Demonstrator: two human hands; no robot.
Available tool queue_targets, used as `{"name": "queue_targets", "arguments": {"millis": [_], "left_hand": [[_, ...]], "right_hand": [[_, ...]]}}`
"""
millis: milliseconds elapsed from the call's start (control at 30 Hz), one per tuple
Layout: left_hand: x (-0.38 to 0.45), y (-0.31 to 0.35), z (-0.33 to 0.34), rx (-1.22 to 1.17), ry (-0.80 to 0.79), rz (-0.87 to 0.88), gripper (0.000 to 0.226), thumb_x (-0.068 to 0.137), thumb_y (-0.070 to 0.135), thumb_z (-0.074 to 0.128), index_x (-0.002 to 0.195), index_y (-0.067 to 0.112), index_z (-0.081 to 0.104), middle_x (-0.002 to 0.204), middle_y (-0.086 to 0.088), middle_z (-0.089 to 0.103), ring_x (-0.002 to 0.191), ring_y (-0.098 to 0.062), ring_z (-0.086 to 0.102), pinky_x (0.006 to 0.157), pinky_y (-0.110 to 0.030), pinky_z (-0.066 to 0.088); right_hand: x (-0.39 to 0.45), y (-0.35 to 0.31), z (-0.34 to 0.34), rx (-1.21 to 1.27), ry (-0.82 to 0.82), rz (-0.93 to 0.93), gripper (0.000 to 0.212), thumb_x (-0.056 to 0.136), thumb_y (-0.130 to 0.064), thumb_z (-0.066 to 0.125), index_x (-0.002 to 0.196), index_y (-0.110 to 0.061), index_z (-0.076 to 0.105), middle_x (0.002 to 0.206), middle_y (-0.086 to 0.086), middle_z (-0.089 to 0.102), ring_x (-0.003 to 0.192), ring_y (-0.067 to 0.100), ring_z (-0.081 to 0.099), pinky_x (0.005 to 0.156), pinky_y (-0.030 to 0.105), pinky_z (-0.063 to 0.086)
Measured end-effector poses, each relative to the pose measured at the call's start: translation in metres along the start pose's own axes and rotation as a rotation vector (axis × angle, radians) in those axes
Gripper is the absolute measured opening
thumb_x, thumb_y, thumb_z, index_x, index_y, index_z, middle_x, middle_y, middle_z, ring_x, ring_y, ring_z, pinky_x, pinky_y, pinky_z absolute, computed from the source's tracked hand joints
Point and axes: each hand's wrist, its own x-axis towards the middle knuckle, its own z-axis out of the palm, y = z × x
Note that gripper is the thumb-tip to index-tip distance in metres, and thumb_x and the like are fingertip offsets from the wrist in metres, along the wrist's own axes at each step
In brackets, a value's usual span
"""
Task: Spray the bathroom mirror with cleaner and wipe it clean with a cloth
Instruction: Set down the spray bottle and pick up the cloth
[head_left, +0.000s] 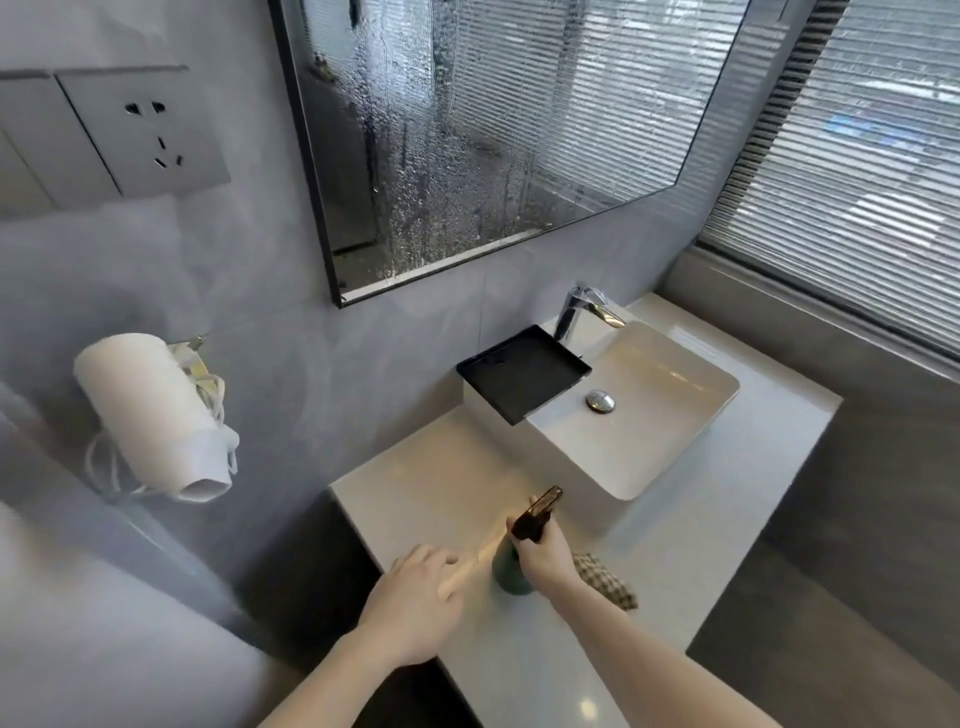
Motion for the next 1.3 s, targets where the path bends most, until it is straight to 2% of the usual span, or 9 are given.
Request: {"name": "queue_targets", "arguments": {"millis": [133,200,300,467,633,933,1033,1133,1300], "left_hand": [[0.005,-0.006,-0.001,-0.026,0.007,-0.010,0.045,0.107,0.038,0.052,0.151,0.032,0.047,0.152,0.015,0.045,0.139,-0.011,0.045,0.114,-0.031,0.040],[0.008,-0.007,-0.001,-0.036,0.004,-0.009,0.045,0.106,0.039,0.052,0.151,0.033,0.047,0.152,0.015,0.045,0.139,-0.010,0.045,0.114,-0.031,0.040],[0.015,-0.006,0.003,-0.036,0.000,0.010,0.045,0.106,0.038,0.051,0.150,0.034,0.048,0.152,0.016,0.046,0.139,-0.009,0.046,0.115,-0.031,0.040],[0.027,0.003,0.010,-0.019,-0.023,0.047,0.048,0.107,0.038,0.050,0.154,0.033,0.044,0.156,0.015,0.043,0.143,-0.010,0.042,0.119,-0.033,0.037],[0.029,0.005,0.017,0.005,-0.053,0.052,0.049,0.107,0.039,0.050,0.155,0.031,0.043,0.156,0.014,0.043,0.143,-0.011,0.043,0.120,-0.034,0.038],[0.014,-0.007,0.028,0.023,-0.141,0.006,0.052,0.106,0.042,0.049,0.157,0.033,0.041,0.160,0.015,0.040,0.137,-0.012,0.050,0.114,-0.037,0.046],[0.009,-0.011,0.032,0.029,-0.157,0.001,0.054,0.105,0.042,0.049,0.158,0.033,0.040,0.161,0.014,0.040,0.134,-0.014,0.053,0.112,-0.036,0.047],[0.005,-0.014,0.040,0.041,-0.167,-0.003,0.054,0.105,0.041,0.049,0.157,0.034,0.040,0.158,0.014,0.041,0.123,-0.016,0.060,0.107,-0.036,0.050],[-0.002,-0.012,0.054,0.079,-0.232,0.028,0.053,0.106,0.037,0.046,0.158,0.031,0.039,0.163,0.012,0.038,0.137,-0.015,0.051,0.115,-0.036,0.042]], "right_hand": [[0.011,0.010,0.002,-0.084,-0.018,0.007,0.047,0.101,-0.027,0.066,0.145,-0.019,0.050,0.147,0.001,0.055,0.141,0.026,0.053,0.119,0.043,0.042],[0.007,0.019,-0.002,-0.113,-0.024,-0.005,0.056,0.098,-0.037,0.069,0.148,-0.020,0.051,0.149,-0.003,0.054,0.142,0.022,0.052,0.119,0.042,0.043],[-0.002,0.035,-0.015,-0.197,-0.020,-0.024,0.083,0.092,-0.045,0.072,0.163,-0.022,0.036,0.168,-0.007,0.036,0.156,0.018,0.034,0.129,0.042,0.030],[-0.021,0.077,-0.041,-0.410,-0.008,0.008,0.075,0.097,-0.027,0.069,0.164,-0.021,0.034,0.174,-0.002,0.022,0.162,0.019,0.018,0.130,0.034,0.015],[-0.023,0.118,-0.059,-0.652,-0.129,0.094,0.070,0.098,-0.029,0.065,0.161,-0.020,0.037,0.165,0.003,0.032,0.152,0.023,0.035,0.122,0.034,0.034],[-0.011,0.125,-0.052,-0.880,-0.269,0.136,0.090,0.098,-0.034,0.064,0.170,-0.020,0.012,0.173,0.006,0.020,0.155,0.031,0.031,0.123,0.039,0.036],[-0.010,0.130,-0.053,-0.953,-0.264,0.102,0.084,0.096,-0.034,0.062,0.168,-0.021,0.020,0.162,0.008,0.033,0.147,0.035,0.037,0.118,0.040,0.037],[-0.023,0.134,-0.055,-1.028,-0.310,0.033,0.062,0.099,-0.032,0.058,0.157,-0.018,0.039,0.152,0.007,0.045,0.140,0.035,0.040,0.116,0.040,0.036],[-0.059,0.164,-0.050,-0.962,-0.257,-0.029,0.039,0.098,-0.028,0.064,0.136,-0.024,0.056,0.138,-0.001,0.046,0.135,0.025,0.044,0.108,0.033,0.043]]}}
